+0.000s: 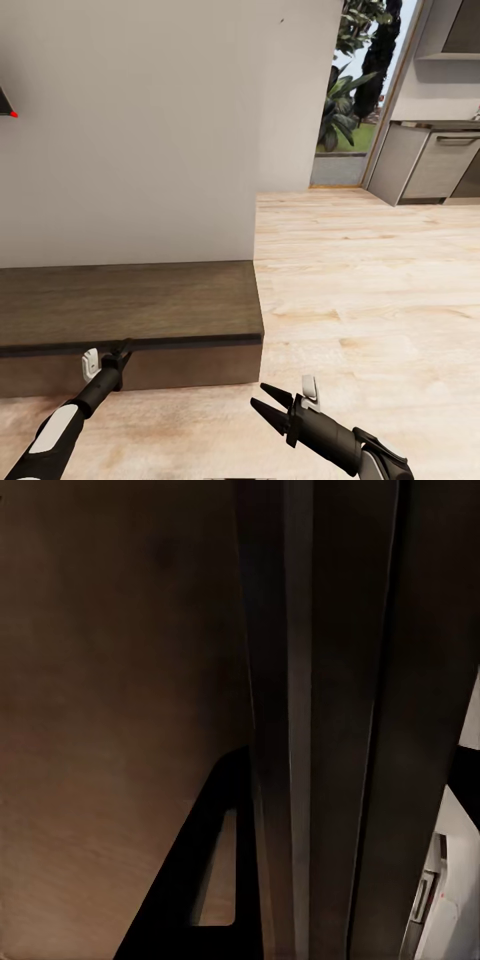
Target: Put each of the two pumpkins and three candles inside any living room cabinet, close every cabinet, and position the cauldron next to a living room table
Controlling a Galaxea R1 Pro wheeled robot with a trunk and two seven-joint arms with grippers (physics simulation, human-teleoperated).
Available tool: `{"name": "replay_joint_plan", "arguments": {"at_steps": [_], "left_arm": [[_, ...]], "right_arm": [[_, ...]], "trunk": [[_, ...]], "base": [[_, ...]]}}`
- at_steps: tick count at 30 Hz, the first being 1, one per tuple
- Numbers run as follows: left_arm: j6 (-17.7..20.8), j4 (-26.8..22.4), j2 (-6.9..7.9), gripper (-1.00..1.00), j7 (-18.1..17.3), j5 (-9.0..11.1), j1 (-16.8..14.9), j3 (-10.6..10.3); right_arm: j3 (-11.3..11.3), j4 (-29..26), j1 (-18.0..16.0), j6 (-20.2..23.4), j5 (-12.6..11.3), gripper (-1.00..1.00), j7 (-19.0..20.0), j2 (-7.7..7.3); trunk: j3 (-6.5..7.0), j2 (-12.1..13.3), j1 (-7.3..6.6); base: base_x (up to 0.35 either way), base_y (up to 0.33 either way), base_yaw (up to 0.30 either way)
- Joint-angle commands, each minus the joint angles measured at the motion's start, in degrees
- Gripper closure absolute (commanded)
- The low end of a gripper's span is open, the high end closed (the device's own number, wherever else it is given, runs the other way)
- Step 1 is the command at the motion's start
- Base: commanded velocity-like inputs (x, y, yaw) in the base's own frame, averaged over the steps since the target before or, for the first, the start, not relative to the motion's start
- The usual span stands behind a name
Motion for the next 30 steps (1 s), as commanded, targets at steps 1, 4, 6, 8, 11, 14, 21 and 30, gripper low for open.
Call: {"name": "replay_joint_plan", "arguments": {"at_steps": [1,4,6,8,11,14,21,30], "left_arm": [[0.5,0.0,-0.02,1.00,-0.1,0.4,0.0,0.2],[0.5,0.0,-0.02,1.00,-0.1,0.4,0.0,0.2],[0.5,0.0,-0.02,1.00,-0.1,0.4,0.0,0.2],[0.5,0.0,-0.02,1.00,-0.1,0.4,0.0,0.2],[0.5,0.0,-0.02,1.00,-0.1,0.4,0.0,0.2],[0.5,0.0,-0.02,1.00,-0.1,0.4,0.0,0.2],[0.5,0.0,-0.02,1.00,-0.1,0.4,0.0,0.2],[0.5,0.0,-0.02,1.00,-0.1,0.4,0.0,0.2]], "right_arm": [[0.0,0.0,0.0,0.5,-0.4,-1.00,0.0,-0.02],[0.0,0.0,0.0,0.5,-0.4,-1.00,0.0,-0.02],[0.0,0.0,0.0,0.5,-0.4,-1.00,0.0,-0.02],[0.0,0.0,0.0,0.5,-0.4,-1.00,0.0,-0.02],[0.0,0.0,0.0,0.5,-0.4,-1.00,0.0,-0.06],[0.0,0.0,0.0,0.5,-0.4,-1.00,0.0,-0.07],[0.0,-0.1,0.0,0.5,-0.4,-1.00,0.0,-0.10],[0.0,0.0,0.0,0.5,-0.6,-1.00,0.0,-0.14]], "trunk": [[-0.05,0.0,-0.01],[-0.05,0.0,-0.01],[-0.05,0.0,-0.01],[-0.05,0.0,-0.01],[-0.05,0.0,-0.01],[-0.05,0.0,-0.01],[-0.05,0.0,-0.01],[-0.05,0.0,-0.01]], "base": [[-0.001,0.000,0.000],[0.000,0.000,0.000],[-0.025,0.000,0.000],[-0.059,0.000,0.000],[-0.027,0.000,0.000],[-0.006,0.000,0.000],[0.000,0.000,0.000],[0.000,0.000,0.000]]}}
